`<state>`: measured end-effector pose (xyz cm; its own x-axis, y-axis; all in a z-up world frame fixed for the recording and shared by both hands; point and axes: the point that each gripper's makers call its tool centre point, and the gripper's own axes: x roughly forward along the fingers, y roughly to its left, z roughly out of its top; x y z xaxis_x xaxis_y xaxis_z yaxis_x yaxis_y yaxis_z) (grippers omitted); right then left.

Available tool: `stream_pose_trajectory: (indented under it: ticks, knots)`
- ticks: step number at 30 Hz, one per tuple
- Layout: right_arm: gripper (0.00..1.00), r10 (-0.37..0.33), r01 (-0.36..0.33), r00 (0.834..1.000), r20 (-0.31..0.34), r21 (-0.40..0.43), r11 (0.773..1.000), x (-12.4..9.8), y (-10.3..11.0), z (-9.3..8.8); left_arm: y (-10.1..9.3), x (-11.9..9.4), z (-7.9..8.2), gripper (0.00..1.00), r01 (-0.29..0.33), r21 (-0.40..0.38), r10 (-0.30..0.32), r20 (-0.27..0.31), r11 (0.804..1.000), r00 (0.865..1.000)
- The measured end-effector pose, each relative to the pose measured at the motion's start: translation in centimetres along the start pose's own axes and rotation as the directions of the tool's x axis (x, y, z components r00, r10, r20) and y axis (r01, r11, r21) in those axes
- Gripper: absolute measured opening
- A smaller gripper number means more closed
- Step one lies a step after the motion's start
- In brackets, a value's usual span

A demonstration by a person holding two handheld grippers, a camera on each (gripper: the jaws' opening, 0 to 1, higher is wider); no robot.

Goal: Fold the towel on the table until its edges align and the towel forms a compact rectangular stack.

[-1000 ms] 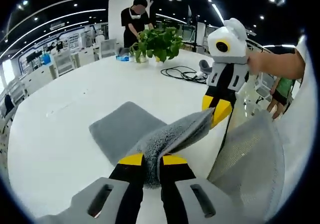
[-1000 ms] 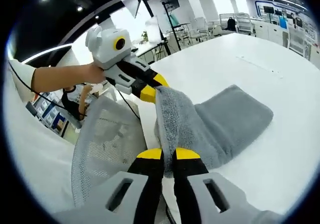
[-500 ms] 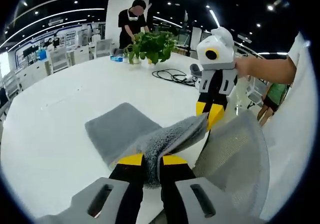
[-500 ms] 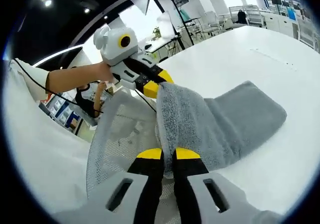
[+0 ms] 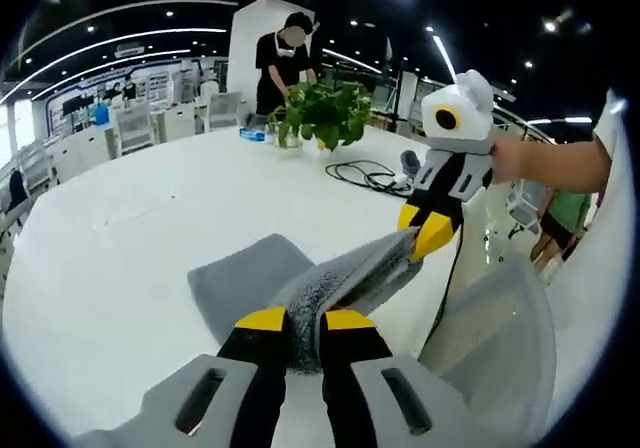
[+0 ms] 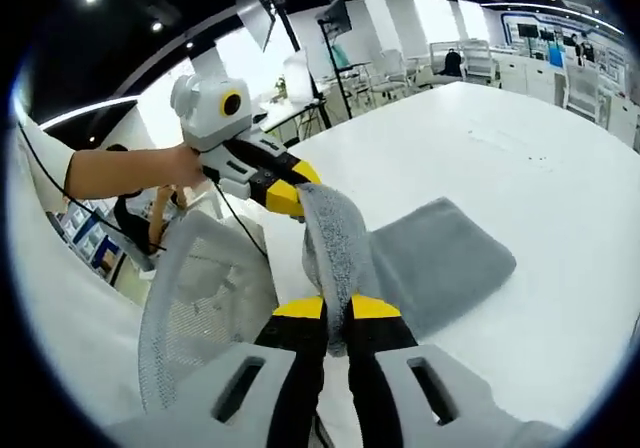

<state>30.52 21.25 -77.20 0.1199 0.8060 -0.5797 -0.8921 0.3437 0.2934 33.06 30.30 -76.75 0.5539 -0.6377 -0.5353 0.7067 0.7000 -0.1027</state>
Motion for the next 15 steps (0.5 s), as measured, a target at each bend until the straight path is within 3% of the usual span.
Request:
stream_pose_trajectory:
  ticks: [2, 9, 15]
  knots:
    - [0.05, -0.064, 0.064, 0.998, 0.021, -0.018, 0.998, 0.0, -1.3, 0.5, 0.4, 0.5, 0.4, 0.11, -0.004, -0.009, 0.004, 0.007, 1.000, 1.000]
    - [0.05, -0.131, 0.132, 0.991, 0.034, -0.039, 0.990, 0.3, -3.5, 1.2, 2.1, 2.1, 1.4, 0.11, -0.006, -0.039, 0.007, 0.018, 0.999, 1.000]
    - [0.04, -0.213, 0.214, 0.977, 0.029, -0.083, 0.973, 1.1, -6.2, 2.1, 3.3, 3.3, 1.3, 0.11, -0.003, -0.044, 0.003, -0.002, 0.999, 1.000]
